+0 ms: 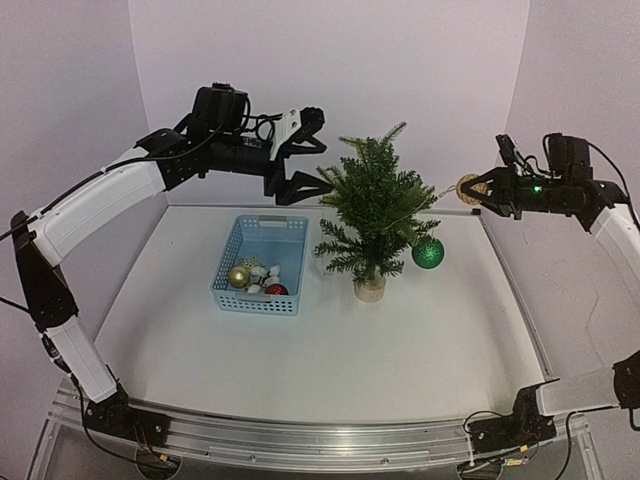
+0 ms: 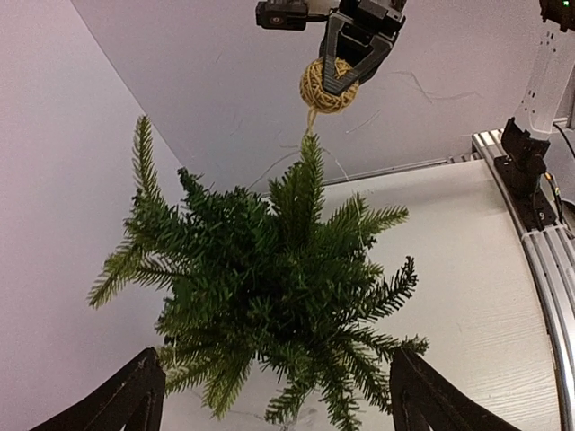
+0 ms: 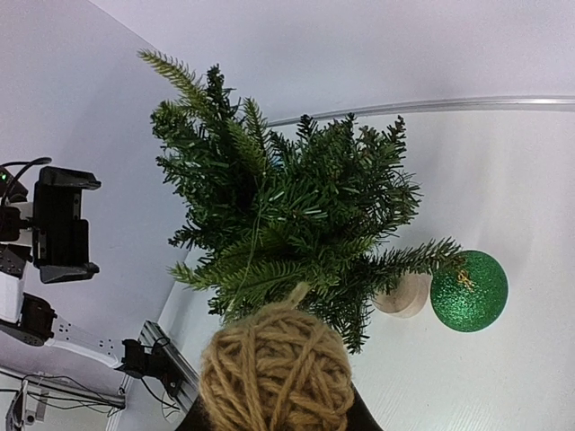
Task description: Decorate the small christmas tree
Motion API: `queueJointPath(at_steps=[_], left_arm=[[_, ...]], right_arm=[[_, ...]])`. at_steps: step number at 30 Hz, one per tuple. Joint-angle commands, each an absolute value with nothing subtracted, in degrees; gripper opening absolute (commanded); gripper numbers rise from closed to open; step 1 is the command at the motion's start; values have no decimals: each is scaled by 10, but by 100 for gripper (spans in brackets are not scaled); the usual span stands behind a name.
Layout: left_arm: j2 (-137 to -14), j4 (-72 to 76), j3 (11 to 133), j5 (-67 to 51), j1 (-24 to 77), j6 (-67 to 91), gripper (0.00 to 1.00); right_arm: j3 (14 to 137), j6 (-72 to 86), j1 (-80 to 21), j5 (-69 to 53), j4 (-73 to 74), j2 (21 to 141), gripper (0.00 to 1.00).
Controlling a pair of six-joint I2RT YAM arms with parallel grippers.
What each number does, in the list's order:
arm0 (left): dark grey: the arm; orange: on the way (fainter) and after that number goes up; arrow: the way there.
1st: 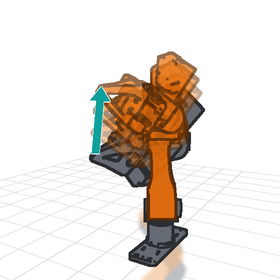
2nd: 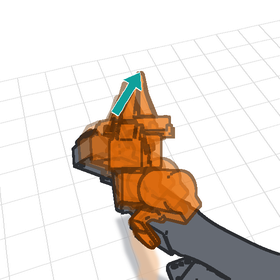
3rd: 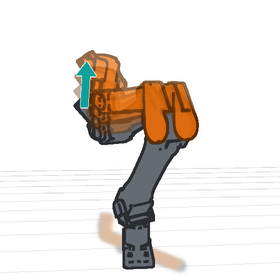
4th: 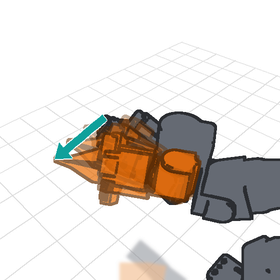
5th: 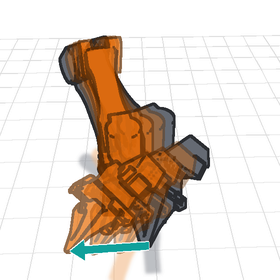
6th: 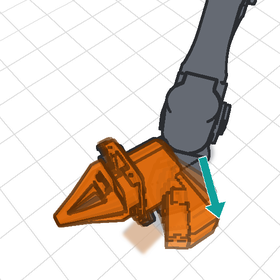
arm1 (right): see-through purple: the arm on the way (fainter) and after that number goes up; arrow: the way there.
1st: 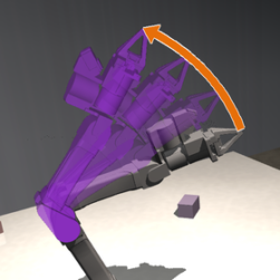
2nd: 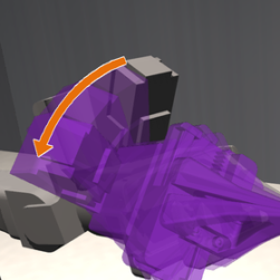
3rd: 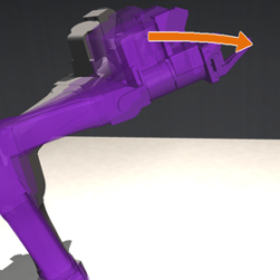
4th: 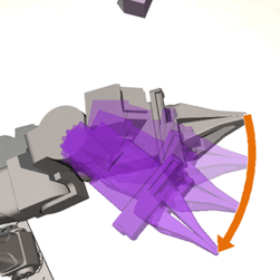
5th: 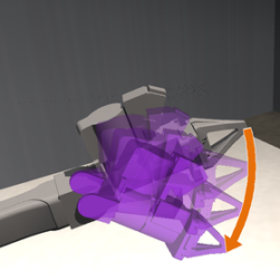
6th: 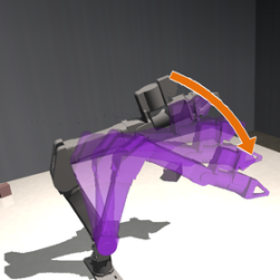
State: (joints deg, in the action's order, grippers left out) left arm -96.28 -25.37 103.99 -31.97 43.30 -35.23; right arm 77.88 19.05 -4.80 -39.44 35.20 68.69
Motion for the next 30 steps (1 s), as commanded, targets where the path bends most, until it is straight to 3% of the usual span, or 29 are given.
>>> queueJointPath(at_steps=[1, 9, 15, 30], left_arm=[[-1011, -222, 1117, -353, 452, -309, 82], [-1105, -208, 1245, -359, 495, -276, 71], [-1189, -167, 1350, -319, 548, -284, 53], [-1309, 18, 1382, -30, 639, -348, 48]], right_arm=[[819, 167, -47, -410, 361, 684, 0], [837, 156, -47, -427, 358, 712, 0], [867, 159, -47, -415, 359, 740, 0], [863, 198, -44, -374, 351, 747, 0]])
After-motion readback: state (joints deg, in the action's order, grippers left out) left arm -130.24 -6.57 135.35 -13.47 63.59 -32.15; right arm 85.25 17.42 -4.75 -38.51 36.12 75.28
